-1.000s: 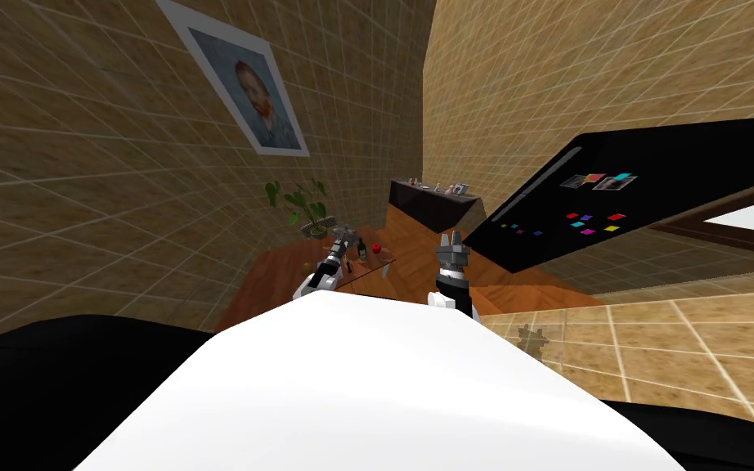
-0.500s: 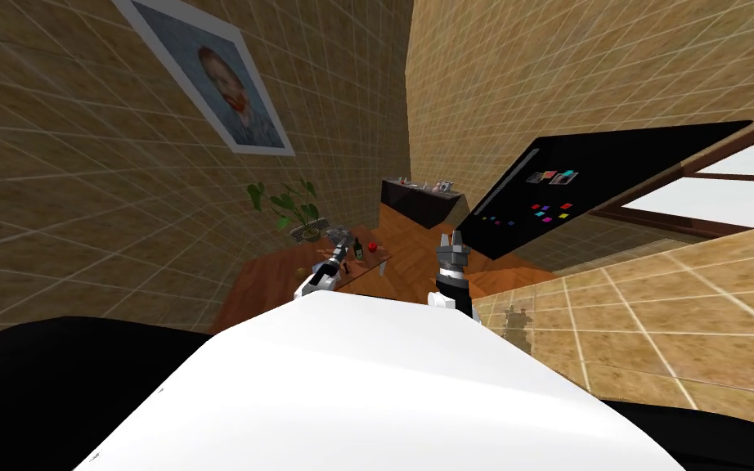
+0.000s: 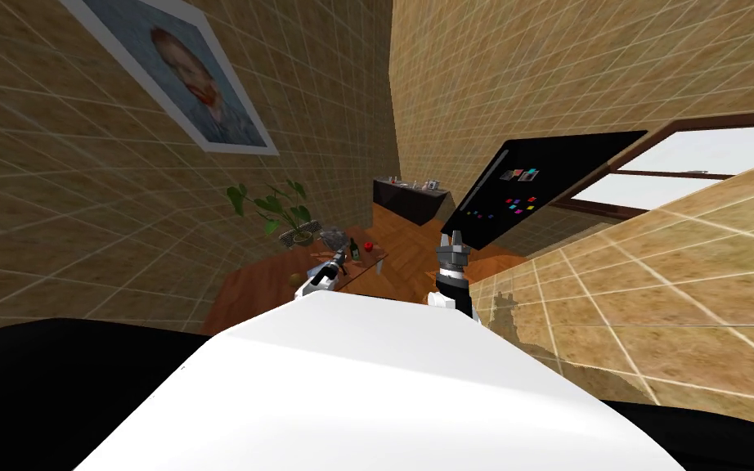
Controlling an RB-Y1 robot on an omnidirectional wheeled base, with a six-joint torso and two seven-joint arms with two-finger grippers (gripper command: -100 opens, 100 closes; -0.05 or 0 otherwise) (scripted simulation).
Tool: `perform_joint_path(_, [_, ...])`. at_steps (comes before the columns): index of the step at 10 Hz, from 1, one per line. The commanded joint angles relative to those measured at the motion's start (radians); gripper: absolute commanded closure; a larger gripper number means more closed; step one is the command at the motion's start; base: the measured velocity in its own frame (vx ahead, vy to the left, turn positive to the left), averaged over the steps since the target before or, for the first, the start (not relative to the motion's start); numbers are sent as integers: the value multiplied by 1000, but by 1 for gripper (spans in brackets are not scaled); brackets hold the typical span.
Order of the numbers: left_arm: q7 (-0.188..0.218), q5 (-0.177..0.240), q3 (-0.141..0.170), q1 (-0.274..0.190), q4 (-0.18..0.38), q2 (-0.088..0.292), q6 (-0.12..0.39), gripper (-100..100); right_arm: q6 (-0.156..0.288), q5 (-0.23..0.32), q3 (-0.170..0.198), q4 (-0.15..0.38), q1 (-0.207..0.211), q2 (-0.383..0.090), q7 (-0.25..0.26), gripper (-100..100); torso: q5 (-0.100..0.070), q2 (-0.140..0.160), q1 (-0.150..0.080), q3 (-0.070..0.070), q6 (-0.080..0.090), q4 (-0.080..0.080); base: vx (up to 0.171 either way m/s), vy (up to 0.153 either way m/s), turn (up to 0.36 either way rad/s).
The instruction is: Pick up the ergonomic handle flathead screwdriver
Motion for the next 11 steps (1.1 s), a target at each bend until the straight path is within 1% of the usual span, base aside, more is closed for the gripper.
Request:
perform_joint_path(1, [6, 9, -4, -4, 34, 15, -3, -100, 0, 0, 0, 0, 0, 0, 0, 0, 0, 0, 0, 0, 0, 0, -12, 21, 6])
perform_joint_path(2, [5, 43, -18, -23, 60, 35, 27, -100, 0, 0, 0, 0, 0, 0, 0, 0, 0, -1, -1, 0, 0, 0, -19, 27, -282])
perform_joint_path(3, [5, 43, -18, -23, 91, 35, 27, -100, 0, 0, 0, 0, 0, 0, 0, 0, 0, 0, -1, 0, 1, 0, -22, 34, -166])
perform_joint_path(4, [5, 43, -18, -23, 101, 35, 27, -100, 0, 0, 0, 0, 0, 0, 0, 0, 0, 0, 0, 0, 0, 0, -12, 16, 12])
perform_joint_path(5, [4, 78, -32, -41, 144, 53, 57, -100, 0, 0, 0, 0, 0, 0, 0, 0, 0, -1, -1, 0, 0, 0, -22, 19, -282])
perform_joint_path(6, [4, 78, -32, -41, 162, 53, 57, -100, 0, 0, 0, 0, 0, 0, 0, 0, 0, 0, -1, 0, 1, 0, -21, 34, -188])
perform_joint_path(7, [4, 78, -32, -41, 169, 53, 57, -100, 0, 0, 0, 0, 0, 0, 0, 0, 0, 0, -1, 0, 0, 0, -9, 23, 21])
perform_joint_path(8, [3, 114, -47, -59, 209, 70, 89, -100, 0, 0, 0, 0, 0, 0, 0, 0, 0, -1, -1, -1, -1, 0, -19, 36, -298])
perform_joint_path(9, [3, 114, -47, -59, 229, 70, 89, -100, 0, 0, 0, 0, 0, 0, 0, 0, 0, -1, 0, 0, 1, 0, -21, 40, -174])
perform_joint_path(10, [3, 114, -47, -59, 235, 70, 89, -100, 0, 0, 0, 0, 0, 0, 0, 0, 0, 0, 0, 0, 0, 0, -8, 13, 25])
perform_joint_path(11, [3, 150, -62, -77, 260, 87, 122, -100, 0, 0, 0, 0, 0, 0, 0, 0, 0, -1, -1, -1, -1, 0, -13, 16, -277])
